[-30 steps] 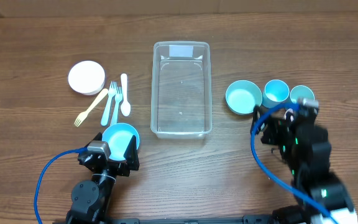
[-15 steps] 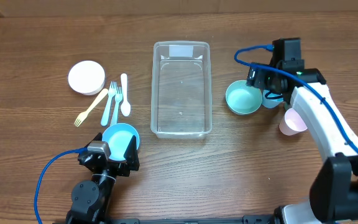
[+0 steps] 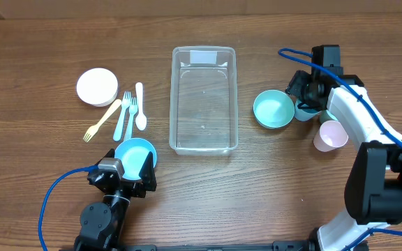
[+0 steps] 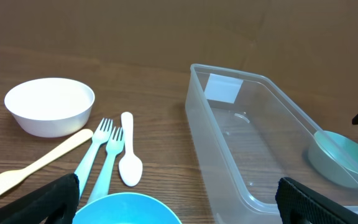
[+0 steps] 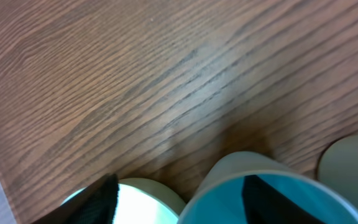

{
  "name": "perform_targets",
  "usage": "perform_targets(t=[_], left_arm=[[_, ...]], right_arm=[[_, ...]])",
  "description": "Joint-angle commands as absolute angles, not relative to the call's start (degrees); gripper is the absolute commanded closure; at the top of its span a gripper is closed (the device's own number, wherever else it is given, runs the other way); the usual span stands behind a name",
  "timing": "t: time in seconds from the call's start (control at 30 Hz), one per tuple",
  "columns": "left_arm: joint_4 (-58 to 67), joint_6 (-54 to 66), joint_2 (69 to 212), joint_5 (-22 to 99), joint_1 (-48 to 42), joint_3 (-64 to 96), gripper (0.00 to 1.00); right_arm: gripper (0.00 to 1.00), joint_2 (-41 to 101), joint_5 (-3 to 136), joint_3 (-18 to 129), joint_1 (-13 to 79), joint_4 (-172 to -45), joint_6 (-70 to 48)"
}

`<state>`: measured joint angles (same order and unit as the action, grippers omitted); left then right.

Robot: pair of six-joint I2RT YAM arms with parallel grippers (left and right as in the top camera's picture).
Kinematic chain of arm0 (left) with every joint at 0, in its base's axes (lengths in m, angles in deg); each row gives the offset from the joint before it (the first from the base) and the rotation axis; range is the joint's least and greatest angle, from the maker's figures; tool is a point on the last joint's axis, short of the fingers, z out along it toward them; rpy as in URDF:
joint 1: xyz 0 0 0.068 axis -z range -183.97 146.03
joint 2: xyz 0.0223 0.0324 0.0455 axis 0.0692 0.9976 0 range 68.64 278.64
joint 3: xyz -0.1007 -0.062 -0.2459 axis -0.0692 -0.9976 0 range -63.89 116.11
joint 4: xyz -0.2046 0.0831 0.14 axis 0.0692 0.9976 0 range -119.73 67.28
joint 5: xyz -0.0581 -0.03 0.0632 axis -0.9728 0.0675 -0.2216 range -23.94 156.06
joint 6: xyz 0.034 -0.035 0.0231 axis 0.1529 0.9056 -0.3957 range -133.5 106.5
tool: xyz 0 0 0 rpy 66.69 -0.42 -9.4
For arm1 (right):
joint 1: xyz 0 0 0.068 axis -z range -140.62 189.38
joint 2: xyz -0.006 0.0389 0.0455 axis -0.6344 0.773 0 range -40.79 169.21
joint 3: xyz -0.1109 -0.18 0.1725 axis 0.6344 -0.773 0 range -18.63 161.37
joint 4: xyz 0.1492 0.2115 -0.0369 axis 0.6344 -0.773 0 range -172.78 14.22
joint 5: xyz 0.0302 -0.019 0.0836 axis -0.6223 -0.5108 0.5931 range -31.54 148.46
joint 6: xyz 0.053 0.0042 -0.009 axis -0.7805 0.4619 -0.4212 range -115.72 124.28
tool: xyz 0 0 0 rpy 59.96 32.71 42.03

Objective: Pack container
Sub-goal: 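Reach the right gripper to the blue cup and grasp it, then carry the blue cup into the container and release it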

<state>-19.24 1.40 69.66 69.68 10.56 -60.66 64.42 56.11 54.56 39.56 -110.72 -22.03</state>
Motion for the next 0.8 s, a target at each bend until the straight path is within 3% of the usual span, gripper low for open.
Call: perform_targets(t=[0.0,0.07,0.17,0.23,0.33,0.57,0.77], left_arm=[[-19.64,1.94,69.37,69.18,10.3,-60.97,0.0],[-19.64,1.94,69.37,69.18,10.3,-60.97,0.0],[-19.64,1.94,69.37,69.18,10.3,-60.97,0.0],[-19.64,1.94,69.37,69.18,10.3,-60.97,0.0],[-19.64,1.94,69.37,69.18,10.3,-60.97,0.0],[-19.64,1.94,69.37,69.18,10.3,-60.97,0.0],[-19.64,1.94,69.37,69.18,10.3,-60.97,0.0]], right_arm=[[0.47,65.97,57.07,56.0,39.61,-110.37,-22.99],[0.59,65.97,57.07,56.0,39.61,-110.35,-22.99],[0.62,66.08,57.07,56.0,39.61,-110.13,-22.99],[0.79,67.24,57.09,56.0,39.61,-109.96,-23.01],[0.95,67.7,57.07,56.0,39.61,-109.87,-22.99],[0.96,67.65,57.09,63.39,39.61,-114.24,-22.97],[0.96,67.54,60.15,87.81,33.77,-131.64,-17.61]])
